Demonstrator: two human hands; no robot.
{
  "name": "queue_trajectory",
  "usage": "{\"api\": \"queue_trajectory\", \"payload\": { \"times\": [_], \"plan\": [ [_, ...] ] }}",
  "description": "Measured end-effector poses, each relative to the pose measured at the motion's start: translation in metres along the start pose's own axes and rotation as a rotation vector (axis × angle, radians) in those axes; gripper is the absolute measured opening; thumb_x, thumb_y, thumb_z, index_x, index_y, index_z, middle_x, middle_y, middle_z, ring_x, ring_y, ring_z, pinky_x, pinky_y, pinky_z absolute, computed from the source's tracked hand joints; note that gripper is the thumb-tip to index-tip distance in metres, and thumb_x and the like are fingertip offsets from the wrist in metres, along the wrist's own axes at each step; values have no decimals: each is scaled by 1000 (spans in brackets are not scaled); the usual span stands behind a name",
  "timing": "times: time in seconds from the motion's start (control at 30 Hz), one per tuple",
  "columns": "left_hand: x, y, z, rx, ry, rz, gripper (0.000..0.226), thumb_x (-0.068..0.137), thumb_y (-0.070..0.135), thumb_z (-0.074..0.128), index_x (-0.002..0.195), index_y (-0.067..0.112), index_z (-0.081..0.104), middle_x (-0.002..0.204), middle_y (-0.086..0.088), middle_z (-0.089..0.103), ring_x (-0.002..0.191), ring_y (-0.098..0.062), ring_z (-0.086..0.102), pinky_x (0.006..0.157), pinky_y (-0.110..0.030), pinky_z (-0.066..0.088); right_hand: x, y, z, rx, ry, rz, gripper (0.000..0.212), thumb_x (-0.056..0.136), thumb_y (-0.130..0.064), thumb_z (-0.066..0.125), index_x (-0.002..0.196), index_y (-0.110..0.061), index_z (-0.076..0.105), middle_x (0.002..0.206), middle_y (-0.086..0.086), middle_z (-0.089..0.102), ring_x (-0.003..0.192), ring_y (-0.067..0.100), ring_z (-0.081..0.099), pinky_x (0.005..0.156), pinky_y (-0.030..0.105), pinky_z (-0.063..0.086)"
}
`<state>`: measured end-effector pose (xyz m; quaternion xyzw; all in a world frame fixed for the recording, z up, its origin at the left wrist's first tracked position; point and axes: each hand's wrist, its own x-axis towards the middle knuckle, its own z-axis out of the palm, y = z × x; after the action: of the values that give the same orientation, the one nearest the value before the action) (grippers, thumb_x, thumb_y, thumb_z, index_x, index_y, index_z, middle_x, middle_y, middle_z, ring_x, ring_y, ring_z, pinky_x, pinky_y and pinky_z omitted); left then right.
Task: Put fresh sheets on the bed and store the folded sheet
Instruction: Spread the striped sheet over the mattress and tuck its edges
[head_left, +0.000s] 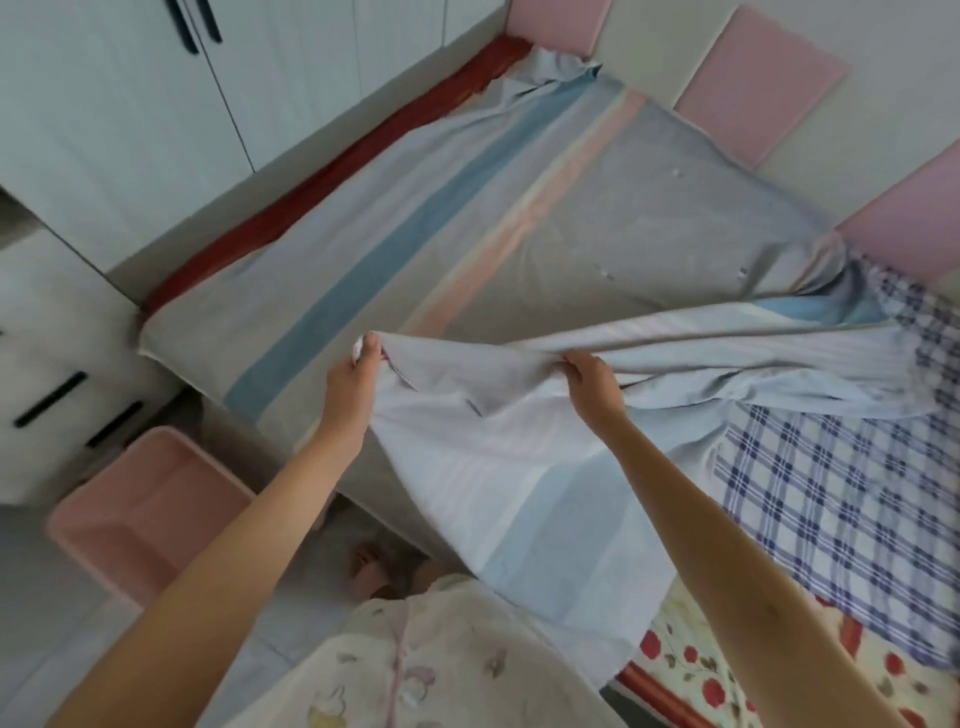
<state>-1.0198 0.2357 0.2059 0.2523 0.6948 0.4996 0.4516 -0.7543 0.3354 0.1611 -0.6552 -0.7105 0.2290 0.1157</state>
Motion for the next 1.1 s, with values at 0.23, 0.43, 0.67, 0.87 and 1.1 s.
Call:
{"api": "queue_trajectory", "payload": {
  "times": [0.23, 0.43, 0.67, 0.87, 1.1],
  "plan": [
    [52, -17, -33, 93, 59, 25, 17, 100, 10, 39, 94, 17, 54, 85, 9, 55, 78, 0, 51, 64, -12, 41, 62, -52, 34, 226, 11, 39, 18, 92, 1, 45, 90, 3, 63, 85, 22, 64, 82, 36, 59, 66, 31, 35],
    [102, -30, -52, 201, 151, -11, 18, 99, 8, 39, 100, 13, 56, 94, -2, 58, 91, -17, 52, 76, -26, 40, 145, -100, 52, 250, 5, -73, 23, 86, -5, 51, 96, -8, 72, 90, 12, 72, 86, 28, 65, 70, 28, 43],
    [163, -48, -70, 139, 393, -50, 20, 98, 6, 38, 101, 7, 58, 94, -2, 57, 88, -14, 50, 68, -18, 38, 242, -185, 105, 255, -20, -250, 33, 71, -17, 41, 82, -17, 72, 76, -3, 67, 87, 20, 58, 91, 42, 44],
    [258, -123, -119, 127, 654, -142, 22, 98, 9, 36, 105, 5, 57, 97, -8, 55, 90, -18, 48, 78, -29, 35, 314, -233, 230, 196, -170, -438, 22, 86, -6, 49, 92, -13, 68, 79, -7, 58, 94, 23, 54, 87, 34, 35],
    [370, -265, -169, 316, 656, -316, 23, 94, 1, 40, 102, -6, 61, 105, -30, 60, 95, -36, 57, 76, -34, 39, 345, -185, 416, -153, -541, -630, 41, 94, -13, 50, 135, -11, 46, 139, 11, 42, 126, 31, 41, 102, 39, 34]
  ]
}}
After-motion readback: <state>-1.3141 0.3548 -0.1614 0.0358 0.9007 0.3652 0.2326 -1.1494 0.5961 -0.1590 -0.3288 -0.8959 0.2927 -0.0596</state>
